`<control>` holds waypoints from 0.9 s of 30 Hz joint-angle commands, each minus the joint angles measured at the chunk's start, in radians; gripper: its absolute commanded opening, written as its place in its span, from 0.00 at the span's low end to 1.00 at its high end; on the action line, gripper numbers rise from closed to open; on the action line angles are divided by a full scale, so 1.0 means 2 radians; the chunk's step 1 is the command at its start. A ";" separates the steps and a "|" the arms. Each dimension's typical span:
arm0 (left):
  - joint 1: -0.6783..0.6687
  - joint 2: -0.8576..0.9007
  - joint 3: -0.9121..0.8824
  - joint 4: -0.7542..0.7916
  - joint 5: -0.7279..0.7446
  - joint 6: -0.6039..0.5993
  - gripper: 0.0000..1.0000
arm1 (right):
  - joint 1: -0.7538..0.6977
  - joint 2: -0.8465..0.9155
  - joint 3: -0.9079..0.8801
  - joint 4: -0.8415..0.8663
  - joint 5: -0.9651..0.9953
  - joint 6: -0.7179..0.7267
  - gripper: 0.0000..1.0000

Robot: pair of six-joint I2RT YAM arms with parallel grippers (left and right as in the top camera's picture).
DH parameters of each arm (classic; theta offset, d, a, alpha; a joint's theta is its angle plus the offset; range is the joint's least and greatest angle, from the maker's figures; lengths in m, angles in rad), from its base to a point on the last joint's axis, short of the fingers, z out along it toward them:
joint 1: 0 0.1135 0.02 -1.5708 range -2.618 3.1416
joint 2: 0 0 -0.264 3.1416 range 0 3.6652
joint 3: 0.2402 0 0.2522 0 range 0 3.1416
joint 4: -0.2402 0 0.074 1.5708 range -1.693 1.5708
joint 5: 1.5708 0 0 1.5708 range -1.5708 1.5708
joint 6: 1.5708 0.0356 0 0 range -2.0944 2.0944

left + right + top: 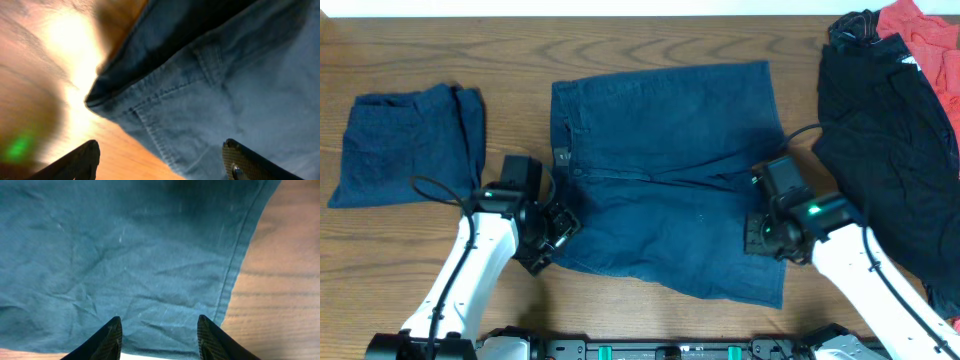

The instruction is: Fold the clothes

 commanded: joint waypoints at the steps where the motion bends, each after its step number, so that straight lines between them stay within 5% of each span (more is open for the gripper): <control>1: 0.002 0.003 -0.033 0.027 0.027 -0.046 0.80 | 0.039 0.001 -0.014 0.002 0.046 0.078 0.47; 13: 0.002 0.003 -0.067 0.076 -0.019 -0.046 0.78 | 0.113 0.001 -0.056 -0.008 0.054 0.223 0.47; 16: 0.002 0.003 -0.067 0.078 -0.026 -0.044 0.68 | 0.113 0.001 -0.056 -0.016 0.054 0.238 0.47; 20: 0.002 0.003 -0.067 0.077 -0.026 -0.044 0.40 | 0.113 0.001 -0.056 -0.045 0.056 0.269 0.47; 27: 0.002 0.003 -0.067 0.076 -0.016 -0.048 0.22 | 0.113 0.001 -0.078 -0.070 0.052 0.284 0.45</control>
